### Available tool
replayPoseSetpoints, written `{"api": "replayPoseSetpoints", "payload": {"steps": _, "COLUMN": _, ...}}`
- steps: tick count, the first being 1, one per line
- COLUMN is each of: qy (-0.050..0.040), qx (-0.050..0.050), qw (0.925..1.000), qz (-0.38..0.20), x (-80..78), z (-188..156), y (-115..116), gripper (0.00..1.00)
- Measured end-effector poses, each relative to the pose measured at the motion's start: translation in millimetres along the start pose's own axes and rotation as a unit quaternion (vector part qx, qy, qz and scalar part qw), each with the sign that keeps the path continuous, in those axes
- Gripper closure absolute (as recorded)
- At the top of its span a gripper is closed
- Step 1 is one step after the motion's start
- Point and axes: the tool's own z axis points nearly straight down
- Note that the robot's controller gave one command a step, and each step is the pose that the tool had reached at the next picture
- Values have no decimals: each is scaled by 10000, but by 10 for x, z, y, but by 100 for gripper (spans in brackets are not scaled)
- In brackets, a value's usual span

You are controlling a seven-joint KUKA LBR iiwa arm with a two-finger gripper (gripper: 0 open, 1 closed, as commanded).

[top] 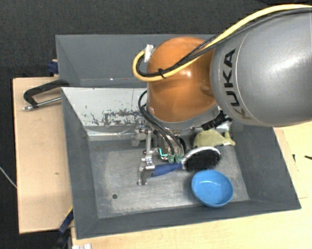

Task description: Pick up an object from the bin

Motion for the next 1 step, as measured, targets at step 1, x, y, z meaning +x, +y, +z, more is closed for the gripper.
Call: {"api": "replayPoseSetpoints", "payload": {"steps": 1, "qy": -7, "qx": 15, "qw": 9966, "qz": -818, "x": -165, "z": 842, "y": -857, "gripper": 0}}
